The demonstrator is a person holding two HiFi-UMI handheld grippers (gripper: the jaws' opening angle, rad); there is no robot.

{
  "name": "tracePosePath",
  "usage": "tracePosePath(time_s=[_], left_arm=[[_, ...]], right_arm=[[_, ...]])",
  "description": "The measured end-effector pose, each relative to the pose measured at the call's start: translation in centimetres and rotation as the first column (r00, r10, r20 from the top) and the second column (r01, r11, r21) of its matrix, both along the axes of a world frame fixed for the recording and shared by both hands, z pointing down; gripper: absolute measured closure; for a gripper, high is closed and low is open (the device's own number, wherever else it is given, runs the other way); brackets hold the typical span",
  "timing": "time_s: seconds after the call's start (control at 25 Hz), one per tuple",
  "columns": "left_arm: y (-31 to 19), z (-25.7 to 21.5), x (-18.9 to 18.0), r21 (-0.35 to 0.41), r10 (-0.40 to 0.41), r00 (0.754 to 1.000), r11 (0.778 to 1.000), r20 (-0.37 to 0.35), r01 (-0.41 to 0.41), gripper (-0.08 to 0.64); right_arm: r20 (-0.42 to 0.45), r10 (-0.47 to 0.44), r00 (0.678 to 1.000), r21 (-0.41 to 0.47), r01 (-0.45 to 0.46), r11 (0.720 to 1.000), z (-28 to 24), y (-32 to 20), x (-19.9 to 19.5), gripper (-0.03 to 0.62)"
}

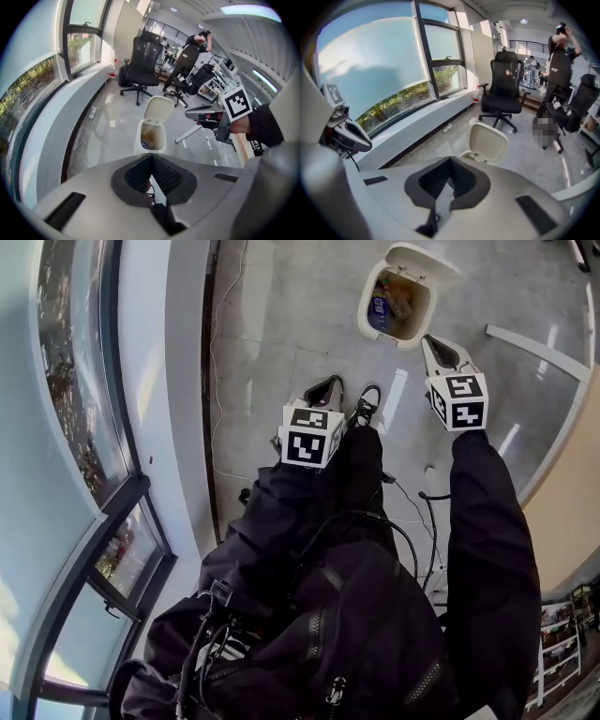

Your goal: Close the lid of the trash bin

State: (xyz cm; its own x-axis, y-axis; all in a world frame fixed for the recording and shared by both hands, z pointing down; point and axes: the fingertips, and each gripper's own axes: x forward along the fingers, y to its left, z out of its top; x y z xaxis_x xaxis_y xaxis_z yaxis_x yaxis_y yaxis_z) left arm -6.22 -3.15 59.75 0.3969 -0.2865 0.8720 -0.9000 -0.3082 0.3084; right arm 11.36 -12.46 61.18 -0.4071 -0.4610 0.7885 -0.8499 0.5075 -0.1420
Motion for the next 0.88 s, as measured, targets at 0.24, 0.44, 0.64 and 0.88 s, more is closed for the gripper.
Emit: tracePosePath(time_s=[0.24, 0.44, 0.64, 0.88], left_arm=[[1.1, 1.2, -1.1, -0.029, -0.016, 1.0, 0.999, 0.013, 0.017, 0.558], [2.6, 2.5, -1.9, -0.059, -0.023, 1.0, 0.998, 0.019, 0.024, 0.558], [4.1, 3.7, -2.4, -0.093, -0.03, 0.999, 0.995, 0.026, 0.032, 0.557], [5.3, 4.4, -3.2, -0.115, -0.039, 0.999, 0.993, 0.03, 0.042, 0.558]], right_arm=[[-0.053, -0.031, 0.998, 0.035, 0.033, 0.999, 1.3, -4.4, 1.7, 0.588], [-0.127, -0.074, 0.989, 0.064, 0.083, 0.995, 2.5, -9.0, 3.2, 0.588], [-0.184, -0.103, 0.978, 0.074, 0.118, 0.99, 3.6, -13.2, 4.4, 0.563], [-0.278, -0.182, 0.943, 0.047, 0.202, 0.978, 5.9, -16.3, 5.3, 0.504]])
